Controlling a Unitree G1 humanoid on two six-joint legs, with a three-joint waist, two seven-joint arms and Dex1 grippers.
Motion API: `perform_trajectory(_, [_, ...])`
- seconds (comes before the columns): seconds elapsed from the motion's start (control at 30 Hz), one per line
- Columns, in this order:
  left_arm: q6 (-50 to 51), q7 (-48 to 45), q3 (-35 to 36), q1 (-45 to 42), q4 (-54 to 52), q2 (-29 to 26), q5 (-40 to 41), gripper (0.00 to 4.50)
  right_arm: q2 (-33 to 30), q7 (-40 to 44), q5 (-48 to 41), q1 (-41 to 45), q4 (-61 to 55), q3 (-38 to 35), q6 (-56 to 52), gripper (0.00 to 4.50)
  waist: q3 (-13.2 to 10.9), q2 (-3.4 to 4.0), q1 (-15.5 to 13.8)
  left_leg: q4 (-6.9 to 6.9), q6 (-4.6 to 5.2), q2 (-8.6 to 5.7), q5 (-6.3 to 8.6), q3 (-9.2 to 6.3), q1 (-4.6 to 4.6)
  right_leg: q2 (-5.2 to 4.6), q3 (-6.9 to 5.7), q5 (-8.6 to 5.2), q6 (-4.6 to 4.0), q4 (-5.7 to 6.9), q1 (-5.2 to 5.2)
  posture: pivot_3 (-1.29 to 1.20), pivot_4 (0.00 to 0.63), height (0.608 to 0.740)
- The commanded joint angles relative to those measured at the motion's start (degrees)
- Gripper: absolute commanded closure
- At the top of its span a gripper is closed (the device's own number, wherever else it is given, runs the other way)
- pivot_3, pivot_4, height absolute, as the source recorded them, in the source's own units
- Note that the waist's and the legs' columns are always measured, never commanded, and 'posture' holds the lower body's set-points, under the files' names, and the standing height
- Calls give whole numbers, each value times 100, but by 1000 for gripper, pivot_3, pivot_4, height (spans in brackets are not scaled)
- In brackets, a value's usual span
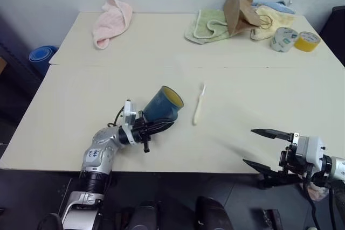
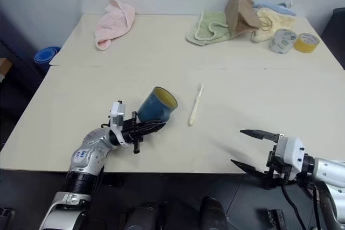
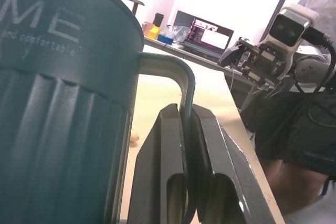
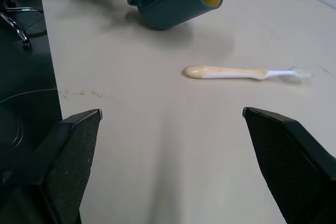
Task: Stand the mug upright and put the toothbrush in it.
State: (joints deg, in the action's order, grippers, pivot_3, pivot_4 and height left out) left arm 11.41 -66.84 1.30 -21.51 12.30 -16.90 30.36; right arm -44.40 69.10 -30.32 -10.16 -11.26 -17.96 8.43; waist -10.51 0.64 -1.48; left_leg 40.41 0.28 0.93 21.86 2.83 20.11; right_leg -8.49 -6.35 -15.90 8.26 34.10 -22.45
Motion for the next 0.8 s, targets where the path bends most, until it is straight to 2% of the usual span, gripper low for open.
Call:
perform_trajectory(0.03, [134,230,161,324,143,-117,-36,4486,35,-45,-19,56,-42,-11,-20,0,2,0,2,0,0,0,0,0,0,0,0,0,0,0,0,0,150,740])
perform_trajectory(0.1, [175,301,242,439,59,-200,-22,4486,40,-51,-10,82,-34,0,-22,0,5,1,15,-3,0,1,0,0,-3,0,0,0,0,1,1,0,150,740])
perform_trajectory(0.23, [179,554,533,763,-136,-455,27,3398,59,-78,3,145,-11,30,-32,0,9,4,75,-27,-1,3,0,15,-24,0,9,0,0,6,0,0,150,740])
perform_trajectory(0.33, [172,593,585,932,-254,-586,23,2421,64,-86,14,196,24,51,-35,0,9,5,44,-35,-3,3,1,17,-34,-1,12,0,0,10,1,0,150,740])
perform_trajectory(0.6, [103,640,637,1098,-534,-673,52,36,76,-85,42,405,125,164,-61,0,10,5,17,-34,-4,2,2,23,-33,-1,16,0,0,2,4,0,150,740])
perform_trajectory(0.8, [-5,505,1004,1720,-1223,-1236,139,36,-143,-130,-266,378,66,-7,-823,0,9,4,35,-37,-7,8,4,23,-34,1,16,0,-1,7,-1,0,150,740])
